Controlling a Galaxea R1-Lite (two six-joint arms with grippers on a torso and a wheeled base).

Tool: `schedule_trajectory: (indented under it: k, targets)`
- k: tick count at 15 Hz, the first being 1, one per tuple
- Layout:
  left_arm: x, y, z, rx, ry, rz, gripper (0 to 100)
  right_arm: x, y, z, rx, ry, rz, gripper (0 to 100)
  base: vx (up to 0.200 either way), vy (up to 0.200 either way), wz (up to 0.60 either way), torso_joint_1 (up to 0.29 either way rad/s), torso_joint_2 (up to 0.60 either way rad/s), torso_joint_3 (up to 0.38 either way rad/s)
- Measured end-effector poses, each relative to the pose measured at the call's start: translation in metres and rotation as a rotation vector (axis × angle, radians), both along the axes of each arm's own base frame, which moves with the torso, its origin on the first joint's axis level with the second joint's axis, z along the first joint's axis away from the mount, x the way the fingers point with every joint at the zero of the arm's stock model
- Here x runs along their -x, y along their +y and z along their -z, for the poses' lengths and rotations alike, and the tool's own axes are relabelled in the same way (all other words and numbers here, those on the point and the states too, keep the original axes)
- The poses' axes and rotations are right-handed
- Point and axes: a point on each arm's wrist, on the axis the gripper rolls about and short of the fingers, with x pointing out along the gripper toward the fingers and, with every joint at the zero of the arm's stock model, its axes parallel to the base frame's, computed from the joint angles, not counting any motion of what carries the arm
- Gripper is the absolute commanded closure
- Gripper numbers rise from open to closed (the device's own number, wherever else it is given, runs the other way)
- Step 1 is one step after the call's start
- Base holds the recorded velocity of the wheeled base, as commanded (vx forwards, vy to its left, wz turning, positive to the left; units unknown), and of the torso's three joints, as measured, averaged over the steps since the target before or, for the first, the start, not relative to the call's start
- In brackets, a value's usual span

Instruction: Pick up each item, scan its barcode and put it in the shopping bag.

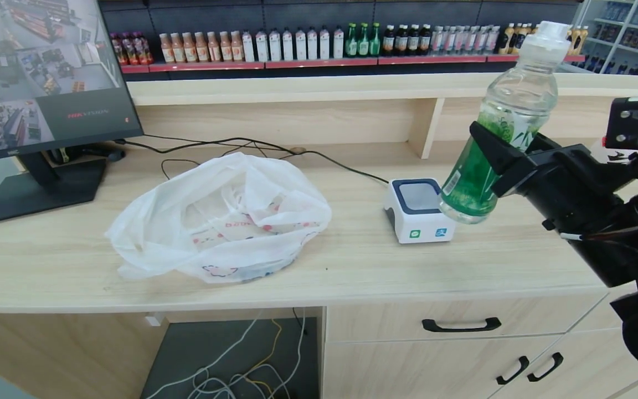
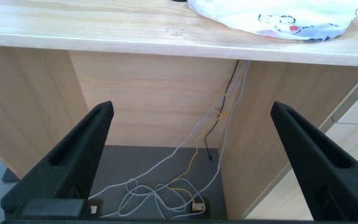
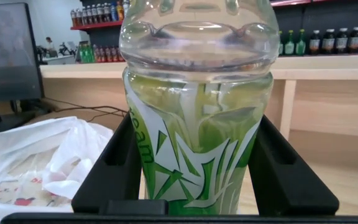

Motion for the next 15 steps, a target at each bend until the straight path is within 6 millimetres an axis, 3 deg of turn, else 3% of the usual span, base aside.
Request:
schedule_trajectory:
  k: [9,15]
  targets:
    - [0.0,0.0,0.0,0.0,0.0,0.0,0,-0.037,0.013,0.01,0.298,-0.139,0.078,100,0.0,0.0,0.0,0.0,0.0,0.0]
    - [0.0,0.0,0.0,0.0,0.0,0.001,0,-0.054,0.012,0.003,0.471,-0.305,0.055,100,0.0,0.0,0.0,0.0,0.0,0.0]
